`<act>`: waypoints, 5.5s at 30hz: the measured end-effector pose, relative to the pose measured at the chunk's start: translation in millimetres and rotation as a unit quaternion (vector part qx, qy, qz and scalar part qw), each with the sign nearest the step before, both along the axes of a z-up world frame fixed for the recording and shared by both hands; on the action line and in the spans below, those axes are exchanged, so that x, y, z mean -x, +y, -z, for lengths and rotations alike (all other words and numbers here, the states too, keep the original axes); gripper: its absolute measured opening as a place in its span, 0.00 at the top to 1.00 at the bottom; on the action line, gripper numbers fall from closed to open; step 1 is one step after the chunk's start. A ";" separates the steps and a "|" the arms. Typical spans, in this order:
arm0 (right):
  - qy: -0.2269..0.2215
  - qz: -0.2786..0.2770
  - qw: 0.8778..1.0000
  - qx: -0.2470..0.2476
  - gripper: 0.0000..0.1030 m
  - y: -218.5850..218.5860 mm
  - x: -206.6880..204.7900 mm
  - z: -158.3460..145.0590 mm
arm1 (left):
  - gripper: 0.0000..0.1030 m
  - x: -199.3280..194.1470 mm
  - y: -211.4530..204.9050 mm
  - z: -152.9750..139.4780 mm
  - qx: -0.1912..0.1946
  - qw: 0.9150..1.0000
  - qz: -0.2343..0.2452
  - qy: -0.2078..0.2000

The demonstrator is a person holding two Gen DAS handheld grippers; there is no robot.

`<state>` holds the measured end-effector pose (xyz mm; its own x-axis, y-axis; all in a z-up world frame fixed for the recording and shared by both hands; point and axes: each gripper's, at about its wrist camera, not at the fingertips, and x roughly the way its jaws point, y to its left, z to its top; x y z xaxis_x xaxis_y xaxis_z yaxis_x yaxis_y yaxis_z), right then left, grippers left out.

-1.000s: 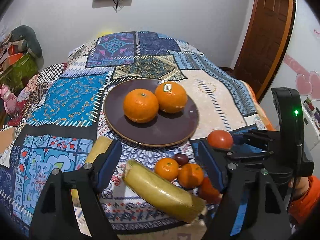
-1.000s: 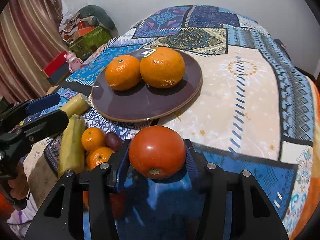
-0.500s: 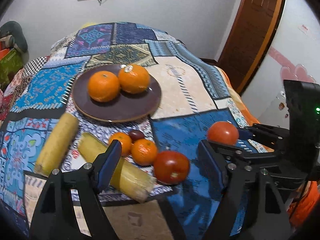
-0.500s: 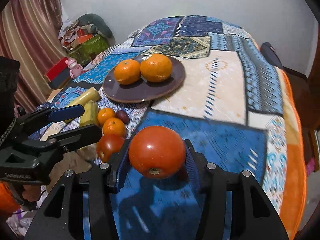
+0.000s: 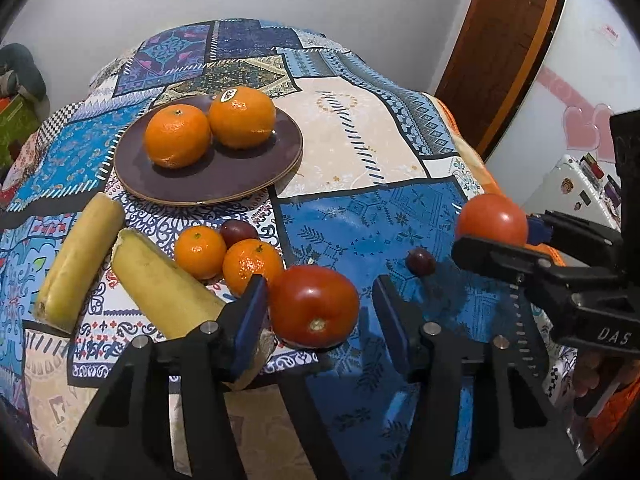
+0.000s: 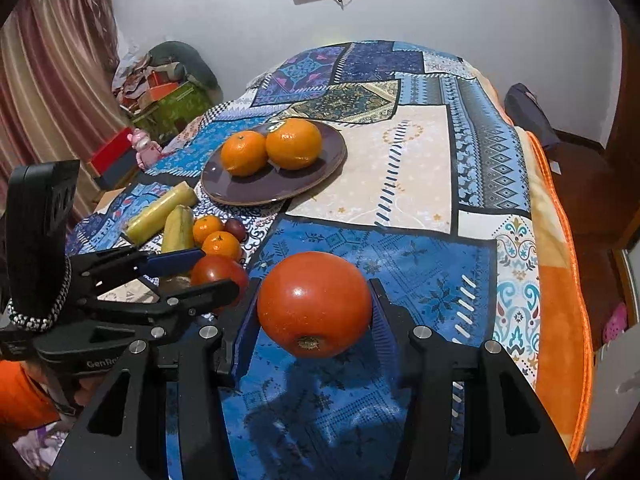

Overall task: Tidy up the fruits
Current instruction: 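Grasp a second red tomato with the left gripper while the right holds its tomato, then carry both held tomatoes over the purple plate beside the oranges, then lower both tomatoes onto the plate and open both grippers, then grasp a yellow cylindrical fruit with the left gripper while the right grasps the other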

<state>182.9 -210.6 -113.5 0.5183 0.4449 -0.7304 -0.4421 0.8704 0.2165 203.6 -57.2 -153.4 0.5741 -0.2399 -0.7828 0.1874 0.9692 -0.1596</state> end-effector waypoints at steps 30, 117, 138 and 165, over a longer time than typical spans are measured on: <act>0.002 0.009 1.000 -0.029 0.54 -17.3 -6.0 -2.1 | 0.53 -16.8 -16.6 6.3 -0.037 0.999 0.009 0.026; 0.032 -0.073 0.997 0.010 0.54 77.6 -110.4 25.0 | 0.52 -115.5 79.5 1.4 0.016 0.999 -0.042 0.029; 0.001 -0.079 0.997 0.007 0.78 79.5 -91.4 6.1 | 0.51 -94.6 77.3 -18.8 -0.008 0.999 -0.045 -0.011; -0.004 -0.105 0.994 -0.008 0.62 122.0 -12.5 10.7 | 0.52 9.9 166.3 -5.9 -0.037 0.991 -0.126 -0.015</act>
